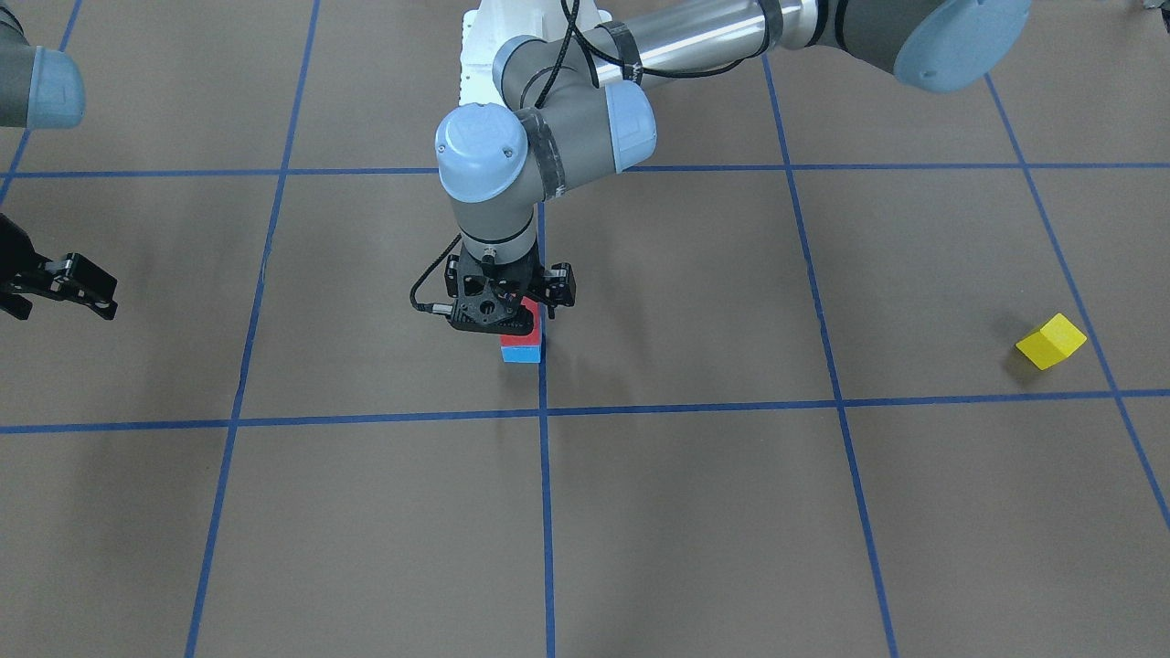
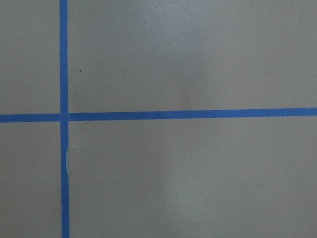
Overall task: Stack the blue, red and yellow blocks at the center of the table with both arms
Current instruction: 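Open the left gripper and withdraw it from the stack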
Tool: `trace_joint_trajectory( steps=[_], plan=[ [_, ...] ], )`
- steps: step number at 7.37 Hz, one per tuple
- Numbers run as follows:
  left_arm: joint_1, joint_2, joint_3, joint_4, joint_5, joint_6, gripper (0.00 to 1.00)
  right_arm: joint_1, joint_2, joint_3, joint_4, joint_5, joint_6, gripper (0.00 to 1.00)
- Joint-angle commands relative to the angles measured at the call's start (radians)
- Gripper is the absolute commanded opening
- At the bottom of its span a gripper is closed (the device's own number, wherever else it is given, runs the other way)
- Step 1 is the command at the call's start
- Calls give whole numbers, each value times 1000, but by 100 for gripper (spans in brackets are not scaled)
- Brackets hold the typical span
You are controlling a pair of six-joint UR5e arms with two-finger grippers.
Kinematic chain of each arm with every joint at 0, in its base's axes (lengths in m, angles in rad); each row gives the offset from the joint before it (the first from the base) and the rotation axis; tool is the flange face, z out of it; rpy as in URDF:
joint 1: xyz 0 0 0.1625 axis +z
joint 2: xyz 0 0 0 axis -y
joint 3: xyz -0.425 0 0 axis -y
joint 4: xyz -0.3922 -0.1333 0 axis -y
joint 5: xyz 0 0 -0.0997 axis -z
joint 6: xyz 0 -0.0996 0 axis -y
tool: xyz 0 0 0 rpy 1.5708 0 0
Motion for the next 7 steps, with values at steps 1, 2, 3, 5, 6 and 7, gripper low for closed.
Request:
trace_joint_trajectory(
  steps=[1,2,3,5,6,7],
  plan=[
    [-70,5,-142,142,-87,15,100,2,0,0,0,0,-1,100],
    [-104,102,-298,214,-112,49,100,0,0,0,0,0,-1,100],
    [-125,294,-488,212,-113,137,100,0,0,2,0,0,0,100],
    [-266,655,-730,183,-118,397,100,2,0,3,0,-2,-1,100],
    [-383,798,-726,125,-177,614,100,2,0,6,2,0,-1,100],
    [-471,906,-703,82,-205,708,100,0,0,8,0,0,-1,100]
  ],
)
